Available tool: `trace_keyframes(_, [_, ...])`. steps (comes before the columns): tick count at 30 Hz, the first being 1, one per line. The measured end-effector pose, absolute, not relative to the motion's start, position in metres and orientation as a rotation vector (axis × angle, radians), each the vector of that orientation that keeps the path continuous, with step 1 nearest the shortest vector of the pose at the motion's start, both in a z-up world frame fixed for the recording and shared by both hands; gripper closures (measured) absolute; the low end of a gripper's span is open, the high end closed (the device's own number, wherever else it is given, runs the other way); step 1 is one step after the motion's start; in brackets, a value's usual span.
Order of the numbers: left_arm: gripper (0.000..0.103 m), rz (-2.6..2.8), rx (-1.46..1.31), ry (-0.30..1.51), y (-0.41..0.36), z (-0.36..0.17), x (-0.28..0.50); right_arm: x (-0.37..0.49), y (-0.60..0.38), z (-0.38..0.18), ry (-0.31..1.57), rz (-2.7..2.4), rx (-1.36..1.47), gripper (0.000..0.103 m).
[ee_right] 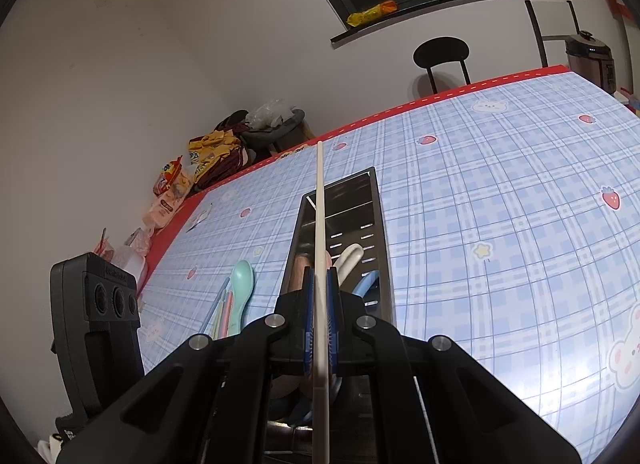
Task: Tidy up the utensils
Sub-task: 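Carry the beige spoon and beige chopstick over the steel caddy with both tools, then open both tools to drop the beige spoon and chopstick into the caddy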
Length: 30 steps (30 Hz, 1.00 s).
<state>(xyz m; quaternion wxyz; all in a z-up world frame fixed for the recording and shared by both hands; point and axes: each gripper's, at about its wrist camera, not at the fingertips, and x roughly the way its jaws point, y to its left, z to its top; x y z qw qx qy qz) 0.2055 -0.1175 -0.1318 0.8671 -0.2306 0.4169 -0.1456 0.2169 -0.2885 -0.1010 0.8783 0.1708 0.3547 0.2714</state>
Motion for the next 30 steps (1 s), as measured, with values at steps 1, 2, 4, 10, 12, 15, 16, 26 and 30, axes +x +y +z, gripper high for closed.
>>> trace_keyframes(1, [0.090, -0.303, -0.487, 0.876, -0.118, -0.133, 0.206, 0.217, -0.288, -0.101, 0.741, 0.565, 0.357, 0.096])
trace_keyframes(2, [0.089, -0.300, -0.486, 0.881, -0.119, -0.134, 0.207, 0.217, -0.288, -0.102, 0.742, 0.564, 0.358, 0.096])
trace_keyframes(4, [0.085, -0.295, -0.484, 0.876, -0.117, -0.133, 0.206, 0.218, -0.289, -0.102, 0.746, 0.561, 0.361, 0.096])
trace_keyframes(10, [0.074, -0.274, -0.432, 0.795, -0.103, -0.110, 0.195, 0.220, -0.288, -0.107, 0.767, 0.538, 0.354, 0.096])
trace_keyframes(12, [0.069, -0.260, -0.399, 0.759, -0.096, -0.099, 0.190, 0.221, -0.286, -0.110, 0.779, 0.527, 0.345, 0.097])
trace_keyframes(15, [0.057, -0.240, -0.347, 0.718, -0.084, -0.087, 0.183, 0.222, -0.283, -0.114, 0.791, 0.512, 0.333, 0.097])
trace_keyframes(16, [0.055, -0.230, -0.329, 0.708, -0.082, -0.084, 0.181, 0.222, -0.283, -0.114, 0.793, 0.508, 0.329, 0.097])
trace_keyframes(26, [0.040, -0.119, -0.221, 0.682, -0.045, -0.082, 0.173, 0.225, -0.280, -0.122, 0.809, 0.472, 0.309, 0.096])
trace_keyframes(30, [0.027, -0.086, -0.207, 0.674, -0.038, -0.085, 0.171, 0.225, -0.280, -0.124, 0.814, 0.464, 0.306, 0.096])
